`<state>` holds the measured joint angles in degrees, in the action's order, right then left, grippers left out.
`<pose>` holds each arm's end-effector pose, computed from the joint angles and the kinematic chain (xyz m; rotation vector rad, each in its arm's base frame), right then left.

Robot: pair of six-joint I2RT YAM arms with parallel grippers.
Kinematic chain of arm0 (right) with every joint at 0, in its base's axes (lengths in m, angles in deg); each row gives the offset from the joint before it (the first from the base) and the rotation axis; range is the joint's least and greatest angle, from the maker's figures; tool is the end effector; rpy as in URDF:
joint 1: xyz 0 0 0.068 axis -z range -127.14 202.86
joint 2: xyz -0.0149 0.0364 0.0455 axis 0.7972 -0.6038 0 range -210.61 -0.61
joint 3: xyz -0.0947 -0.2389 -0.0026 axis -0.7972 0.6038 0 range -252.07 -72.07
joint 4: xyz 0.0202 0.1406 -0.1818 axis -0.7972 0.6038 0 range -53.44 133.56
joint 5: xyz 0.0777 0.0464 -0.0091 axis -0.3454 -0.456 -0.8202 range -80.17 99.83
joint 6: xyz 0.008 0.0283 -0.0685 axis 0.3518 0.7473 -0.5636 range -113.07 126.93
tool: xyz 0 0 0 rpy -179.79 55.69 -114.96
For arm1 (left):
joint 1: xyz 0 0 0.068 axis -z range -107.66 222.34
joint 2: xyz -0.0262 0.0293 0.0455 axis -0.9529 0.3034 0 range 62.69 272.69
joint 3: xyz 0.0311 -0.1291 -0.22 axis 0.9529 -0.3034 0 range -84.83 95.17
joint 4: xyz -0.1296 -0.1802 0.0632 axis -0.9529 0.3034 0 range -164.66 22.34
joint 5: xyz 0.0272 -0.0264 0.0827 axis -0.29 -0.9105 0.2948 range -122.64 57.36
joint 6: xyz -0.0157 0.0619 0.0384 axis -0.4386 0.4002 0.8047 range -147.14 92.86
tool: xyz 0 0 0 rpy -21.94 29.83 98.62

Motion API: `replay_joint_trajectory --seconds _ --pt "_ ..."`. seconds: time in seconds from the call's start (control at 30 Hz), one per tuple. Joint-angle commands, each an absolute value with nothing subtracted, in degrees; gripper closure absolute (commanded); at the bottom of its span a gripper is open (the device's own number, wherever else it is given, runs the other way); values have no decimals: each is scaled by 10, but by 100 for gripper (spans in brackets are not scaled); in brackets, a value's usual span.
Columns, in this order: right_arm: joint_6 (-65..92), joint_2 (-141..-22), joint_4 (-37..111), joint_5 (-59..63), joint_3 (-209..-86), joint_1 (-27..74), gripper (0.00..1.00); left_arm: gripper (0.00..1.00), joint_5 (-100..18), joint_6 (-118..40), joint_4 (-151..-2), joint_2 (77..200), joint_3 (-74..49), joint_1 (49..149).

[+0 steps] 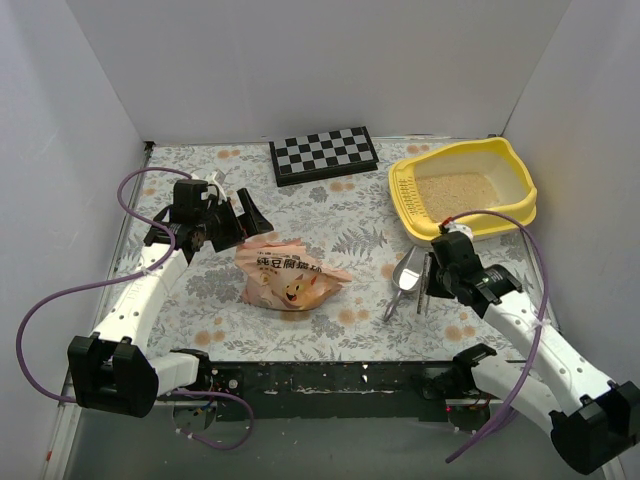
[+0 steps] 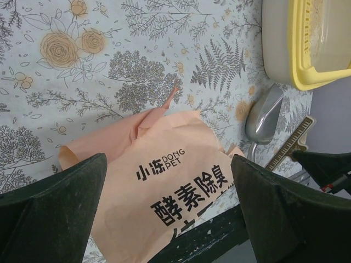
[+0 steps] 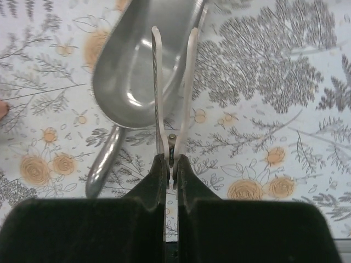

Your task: Fill the litter box with clean litter

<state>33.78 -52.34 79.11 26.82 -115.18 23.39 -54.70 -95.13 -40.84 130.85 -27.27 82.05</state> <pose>0.1562 0.0673 0.2313 0.0717 2.4119 0.0835 0.2341 -0.0640 0.2709 -1.0591 2.3285 -1.0590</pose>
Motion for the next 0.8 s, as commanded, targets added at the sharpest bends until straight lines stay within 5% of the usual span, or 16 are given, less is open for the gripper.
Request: replay_joint_trajectory --seconds 0.0,0.3,0.4,0.5,0.77 --pt "454 -467 767 276 -1091 277 99 2 -569 -953 -422 1300 -276 819" --pt "488 -463 704 163 -1005 390 99 2 -572 -955 -428 1298 -282 819" --pt "481 -467 704 152 -1013 410 66 2 -563 -953 -418 1299 -277 819" --pt "464 -474 721 155 -1037 420 49 2 -531 -957 -401 1297 -266 819" --pt "403 -476 746 171 -1136 423 37 2 -344 -986 -257 1296 -194 819"
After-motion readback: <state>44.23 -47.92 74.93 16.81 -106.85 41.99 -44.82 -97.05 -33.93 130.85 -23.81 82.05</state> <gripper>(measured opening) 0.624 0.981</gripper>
